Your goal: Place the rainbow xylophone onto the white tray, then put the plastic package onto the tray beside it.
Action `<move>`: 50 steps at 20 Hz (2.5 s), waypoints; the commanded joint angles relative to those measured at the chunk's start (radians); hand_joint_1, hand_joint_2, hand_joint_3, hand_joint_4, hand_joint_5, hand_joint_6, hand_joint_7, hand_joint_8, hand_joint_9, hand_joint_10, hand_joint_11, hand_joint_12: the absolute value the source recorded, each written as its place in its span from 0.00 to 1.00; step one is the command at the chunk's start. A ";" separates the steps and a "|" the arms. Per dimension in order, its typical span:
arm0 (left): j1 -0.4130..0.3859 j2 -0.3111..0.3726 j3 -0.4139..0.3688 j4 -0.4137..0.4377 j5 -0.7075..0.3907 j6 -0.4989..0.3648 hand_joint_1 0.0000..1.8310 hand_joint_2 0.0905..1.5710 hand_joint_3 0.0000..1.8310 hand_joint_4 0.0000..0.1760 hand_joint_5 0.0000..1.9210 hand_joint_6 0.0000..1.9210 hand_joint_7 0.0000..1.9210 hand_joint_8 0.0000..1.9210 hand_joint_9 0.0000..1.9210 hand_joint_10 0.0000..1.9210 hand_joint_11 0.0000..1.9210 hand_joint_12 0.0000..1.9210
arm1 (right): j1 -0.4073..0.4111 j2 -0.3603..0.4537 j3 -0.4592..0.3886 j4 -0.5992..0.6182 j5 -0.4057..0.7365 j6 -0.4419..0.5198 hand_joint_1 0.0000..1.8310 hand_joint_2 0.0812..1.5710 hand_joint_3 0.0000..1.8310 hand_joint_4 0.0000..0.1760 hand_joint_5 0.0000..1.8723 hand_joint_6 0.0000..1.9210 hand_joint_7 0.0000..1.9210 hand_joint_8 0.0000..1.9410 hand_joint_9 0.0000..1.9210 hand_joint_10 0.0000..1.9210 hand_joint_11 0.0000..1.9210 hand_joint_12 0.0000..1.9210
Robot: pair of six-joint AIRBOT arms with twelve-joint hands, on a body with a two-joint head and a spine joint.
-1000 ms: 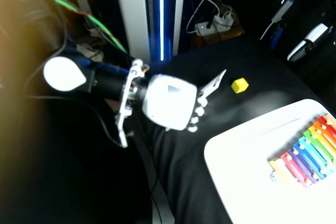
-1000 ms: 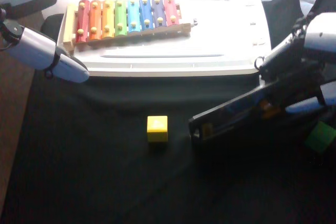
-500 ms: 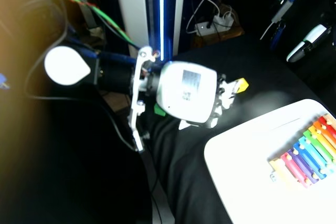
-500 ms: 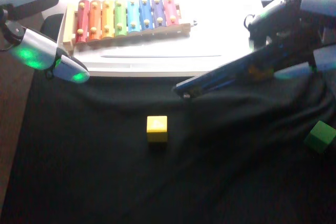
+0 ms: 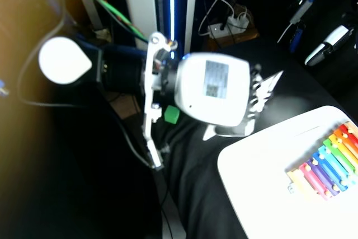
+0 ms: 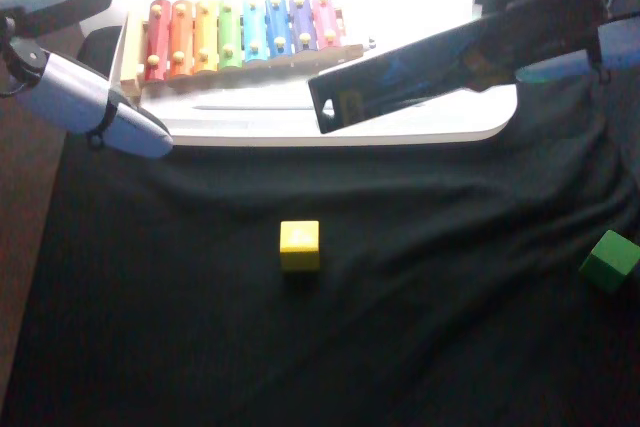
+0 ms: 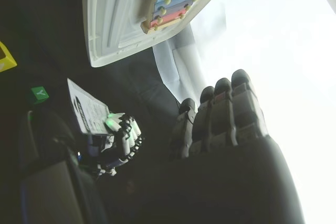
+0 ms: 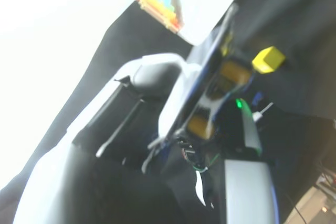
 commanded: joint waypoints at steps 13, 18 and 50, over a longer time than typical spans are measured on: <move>-0.006 -0.007 0.002 -0.028 -0.113 0.004 0.42 0.41 0.00 0.18 0.00 0.00 0.00 0.00 0.00 0.00 0.00 0.00 | 0.109 -0.161 0.141 0.035 -0.032 0.003 0.68 0.73 0.00 0.00 0.43 0.54 0.49 0.67 0.55 0.71 0.55 0.82; -0.006 -0.020 0.003 -0.027 -0.126 0.004 0.39 0.42 0.00 0.00 0.00 0.00 0.00 0.00 0.00 0.00 0.00 0.00 | 0.109 -0.259 0.257 0.060 -0.079 0.003 0.69 0.71 0.00 0.00 0.45 0.50 0.52 0.62 0.54 0.60 0.50 0.77; 0.034 -0.037 -0.004 -0.042 -0.184 -0.011 0.35 0.40 0.00 0.04 0.00 0.00 0.00 0.00 0.00 0.00 0.00 0.00 | -0.076 -0.443 0.466 0.120 -0.140 0.047 0.76 0.68 0.00 0.00 0.49 0.48 0.54 0.50 0.53 0.53 0.37 0.51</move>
